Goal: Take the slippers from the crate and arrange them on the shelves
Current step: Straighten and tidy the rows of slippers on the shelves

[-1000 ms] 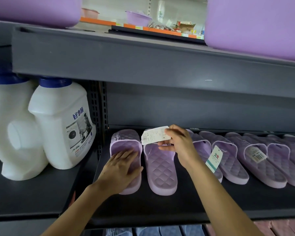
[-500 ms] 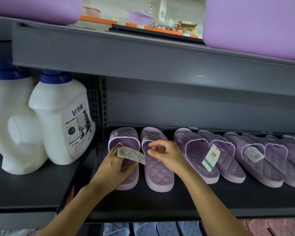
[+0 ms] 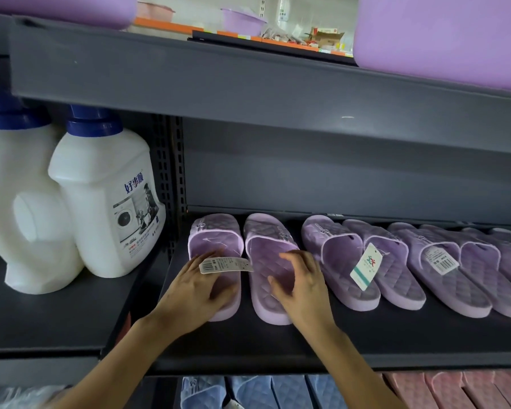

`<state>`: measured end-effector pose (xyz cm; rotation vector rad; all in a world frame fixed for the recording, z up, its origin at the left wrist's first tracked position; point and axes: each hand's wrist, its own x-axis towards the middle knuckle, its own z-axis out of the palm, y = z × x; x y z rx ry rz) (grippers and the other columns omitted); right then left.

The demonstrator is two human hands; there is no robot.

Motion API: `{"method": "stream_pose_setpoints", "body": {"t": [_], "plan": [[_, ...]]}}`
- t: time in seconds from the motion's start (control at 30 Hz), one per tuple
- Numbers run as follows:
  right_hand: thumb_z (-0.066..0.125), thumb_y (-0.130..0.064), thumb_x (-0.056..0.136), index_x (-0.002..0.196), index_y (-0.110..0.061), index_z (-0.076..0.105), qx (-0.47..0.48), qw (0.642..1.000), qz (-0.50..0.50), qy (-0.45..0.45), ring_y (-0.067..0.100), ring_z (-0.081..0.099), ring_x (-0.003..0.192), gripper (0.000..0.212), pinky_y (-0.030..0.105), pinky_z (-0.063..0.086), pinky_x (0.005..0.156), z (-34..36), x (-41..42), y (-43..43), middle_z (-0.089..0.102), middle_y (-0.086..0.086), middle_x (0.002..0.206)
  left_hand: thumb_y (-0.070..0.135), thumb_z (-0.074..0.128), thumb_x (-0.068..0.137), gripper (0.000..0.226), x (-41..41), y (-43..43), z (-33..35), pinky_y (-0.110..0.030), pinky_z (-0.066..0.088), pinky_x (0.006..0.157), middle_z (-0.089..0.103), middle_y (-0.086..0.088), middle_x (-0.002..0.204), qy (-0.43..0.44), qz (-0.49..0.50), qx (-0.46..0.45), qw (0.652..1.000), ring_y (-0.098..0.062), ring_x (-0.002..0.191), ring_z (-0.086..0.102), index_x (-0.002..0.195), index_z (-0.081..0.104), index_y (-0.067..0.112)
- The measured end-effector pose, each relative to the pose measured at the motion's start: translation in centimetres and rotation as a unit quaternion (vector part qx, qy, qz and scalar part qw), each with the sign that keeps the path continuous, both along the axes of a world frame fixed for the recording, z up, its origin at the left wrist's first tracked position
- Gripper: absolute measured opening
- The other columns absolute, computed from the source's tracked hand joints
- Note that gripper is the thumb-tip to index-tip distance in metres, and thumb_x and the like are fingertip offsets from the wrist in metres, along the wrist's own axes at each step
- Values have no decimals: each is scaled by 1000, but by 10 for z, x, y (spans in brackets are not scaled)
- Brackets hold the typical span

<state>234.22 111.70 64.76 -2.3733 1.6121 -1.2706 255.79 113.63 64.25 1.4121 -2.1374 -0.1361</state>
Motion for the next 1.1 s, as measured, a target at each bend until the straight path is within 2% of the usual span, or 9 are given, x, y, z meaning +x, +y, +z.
{"method": "stream_pose_setpoints", "body": {"t": [0.17, 0.3, 0.43, 0.5, 0.57, 0.7, 0.87, 1.0, 1.1], "plan": [[53, -44, 71, 109, -12, 59, 11, 1000, -15, -19, 11, 45, 101, 50, 24, 42, 85, -4, 2, 0, 58, 4, 109, 64, 39, 83, 63, 14, 16, 2, -29, 33, 107, 52, 3, 133, 5, 13, -20, 1000, -13, 127, 44, 126, 56, 21], [55, -43, 70, 110, -11, 60, 16, 999, -15, -26, 13, 47, 102, 51, 26, 43, 86, -3, 3, -1, 58, 5, 111, 63, 36, 87, 57, 28, 28, 7, -26, 47, 92, 60, 5, 122, 27, 30, -49, 998, -9, 112, 55, 121, 58, 24], [64, -35, 69, 110, -9, 59, 12, 1000, -15, -23, 21, 52, 101, 48, 32, 47, 85, -5, 4, -2, 58, 7, 111, 51, 42, 83, 49, 34, 38, 14, -23, 52, 73, 68, 1, 106, -48, 70, -51, 995, -14, 89, 67, 116, 63, 20], [57, -40, 70, 110, -10, 59, 13, 1000, -15, -17, 21, 52, 101, 50, 31, 46, 86, -5, 4, -3, 58, 7, 110, 54, 37, 84, 54, 35, 40, 17, -27, 55, 68, 69, -1, 101, -86, 95, -39, 991, -17, 83, 68, 114, 64, 18], [65, -34, 70, 110, -9, 59, 11, 1000, -14, -17, 22, 53, 101, 48, 33, 46, 86, -5, 3, -3, 58, 7, 110, 61, 26, 89, 63, 36, 40, 18, -28, 55, 65, 69, -2, 97, -118, 118, -34, 985, -18, 80, 68, 112, 64, 17], [78, -18, 65, 109, -6, 59, 1, 1000, -12, -8, 26, 55, 100, 50, 35, 48, 84, -7, 3, -3, 59, 10, 110, 64, 14, 90, 76, 46, 41, 18, -34, 55, 73, 68, -5, 100, -143, 152, -21, 978, -23, 88, 66, 113, 65, 13], [64, -32, 70, 109, -7, 60, 10, 1000, -14, -20, 21, 51, 101, 47, 33, 47, 86, -4, 4, -2, 60, 9, 110, 73, 11, 84, 87, 58, 46, 19, -35, 54, 77, 70, -1, 100, -166, 192, -6, 967, -21, 93, 67, 108, 67, 11], [79, -17, 64, 110, -6, 58, -1, 1000, -22, -19, 28, 56, 100, 52, 39, 52, 82, 0, 5, 2, 58, 11, 110, 76, 16, 71, 98, 53, 45, 32, -38, 42, 98, 52, -6, 136, -73, 199, 23, 977, -24, 124, 50, 137, 44, 9], [82, -14, 62, 121, -4, 52, 9, 999, -34, -30, 34, 54, 107, 68, 44, 52, 84, 4, 4, 4, 52, 16, 118, 80, 18, 70, 102, 40, 33, 35, -33, 36, 103, 40, -3, 146, -2, 159, 42, 986, -19, 133, 38, 144, 32, 12]]}}
